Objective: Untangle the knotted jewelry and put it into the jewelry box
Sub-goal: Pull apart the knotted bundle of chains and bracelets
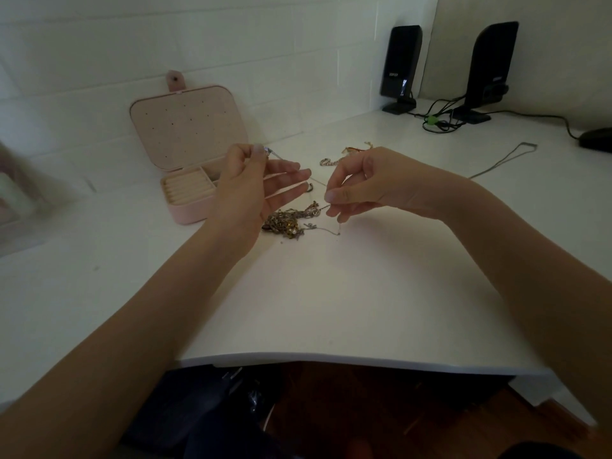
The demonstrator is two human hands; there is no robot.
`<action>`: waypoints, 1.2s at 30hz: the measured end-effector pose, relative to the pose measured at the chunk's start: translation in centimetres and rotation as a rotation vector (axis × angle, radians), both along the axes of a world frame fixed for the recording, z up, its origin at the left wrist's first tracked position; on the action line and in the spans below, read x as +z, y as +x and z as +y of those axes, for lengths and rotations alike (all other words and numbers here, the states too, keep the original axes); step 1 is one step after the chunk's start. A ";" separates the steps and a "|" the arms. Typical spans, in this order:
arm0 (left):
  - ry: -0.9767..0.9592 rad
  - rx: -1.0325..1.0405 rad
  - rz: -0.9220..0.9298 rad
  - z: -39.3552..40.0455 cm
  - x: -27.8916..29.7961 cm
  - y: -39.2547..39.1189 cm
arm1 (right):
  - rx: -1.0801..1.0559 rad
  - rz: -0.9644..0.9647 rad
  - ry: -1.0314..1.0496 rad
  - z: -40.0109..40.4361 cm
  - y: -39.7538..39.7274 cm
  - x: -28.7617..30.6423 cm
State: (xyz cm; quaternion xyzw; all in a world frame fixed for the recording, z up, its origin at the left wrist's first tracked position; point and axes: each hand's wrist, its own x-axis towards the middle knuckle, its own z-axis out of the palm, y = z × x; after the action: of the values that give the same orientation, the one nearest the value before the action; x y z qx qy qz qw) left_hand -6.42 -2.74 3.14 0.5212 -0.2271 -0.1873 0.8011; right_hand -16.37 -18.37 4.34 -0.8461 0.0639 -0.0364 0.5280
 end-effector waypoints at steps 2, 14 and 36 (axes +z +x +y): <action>0.008 -0.003 -0.015 -0.1 -0.1 0.0 | -0.009 0.001 -0.008 0.1 0.1 -0.1; 0.239 0.007 -0.255 -0.1 -0.7 -0.1 | -0.033 -0.143 0.137 0.5 0.2 0.1; 0.315 0.032 -0.329 0.3 -0.5 0.3 | -0.211 -0.217 -0.264 1.6 0.5 -0.2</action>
State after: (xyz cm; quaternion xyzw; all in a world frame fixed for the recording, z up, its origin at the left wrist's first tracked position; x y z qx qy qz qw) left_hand -6.16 -2.47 2.65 0.6668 -0.3143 -0.1202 0.6649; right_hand -15.87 -16.73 4.18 -0.8878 0.0897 -0.1907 0.4092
